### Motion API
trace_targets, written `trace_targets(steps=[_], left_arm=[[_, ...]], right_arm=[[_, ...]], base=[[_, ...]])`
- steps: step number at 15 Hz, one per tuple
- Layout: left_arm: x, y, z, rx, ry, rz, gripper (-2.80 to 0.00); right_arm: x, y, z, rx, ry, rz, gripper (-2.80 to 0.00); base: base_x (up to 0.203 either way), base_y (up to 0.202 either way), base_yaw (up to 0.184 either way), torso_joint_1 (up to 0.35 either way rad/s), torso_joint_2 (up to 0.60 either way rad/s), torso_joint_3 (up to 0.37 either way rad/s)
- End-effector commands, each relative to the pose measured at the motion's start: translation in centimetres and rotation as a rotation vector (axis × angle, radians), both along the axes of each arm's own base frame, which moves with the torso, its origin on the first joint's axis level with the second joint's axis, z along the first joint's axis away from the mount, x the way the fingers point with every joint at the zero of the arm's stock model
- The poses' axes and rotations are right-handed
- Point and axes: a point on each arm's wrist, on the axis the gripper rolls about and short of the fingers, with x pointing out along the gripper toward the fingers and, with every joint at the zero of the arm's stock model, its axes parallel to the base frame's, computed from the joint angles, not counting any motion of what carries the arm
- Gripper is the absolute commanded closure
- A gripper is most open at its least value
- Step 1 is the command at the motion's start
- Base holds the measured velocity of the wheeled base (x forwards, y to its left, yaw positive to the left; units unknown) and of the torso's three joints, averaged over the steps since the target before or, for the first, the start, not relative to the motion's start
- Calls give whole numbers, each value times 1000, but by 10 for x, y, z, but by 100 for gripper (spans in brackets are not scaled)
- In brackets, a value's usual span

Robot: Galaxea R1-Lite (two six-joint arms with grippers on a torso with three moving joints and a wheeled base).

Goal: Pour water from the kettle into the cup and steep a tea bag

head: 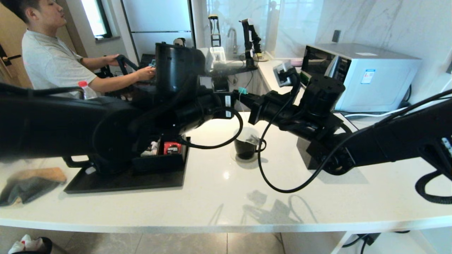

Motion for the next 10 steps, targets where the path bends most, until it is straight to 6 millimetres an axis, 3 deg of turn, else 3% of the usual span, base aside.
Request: trace_targets(steps=[1,10], left_arm=[[-3,2,1,-1,-2,1,-280],[-47,35,-23,71,82,-6,-280]], right_arm=[[1,-3,1,3,-6,-4,0],[11,-22,-3,-5,6,-55,0]], base=[[0,0,0,0,0,0],[0,0,0,0,0,0]])
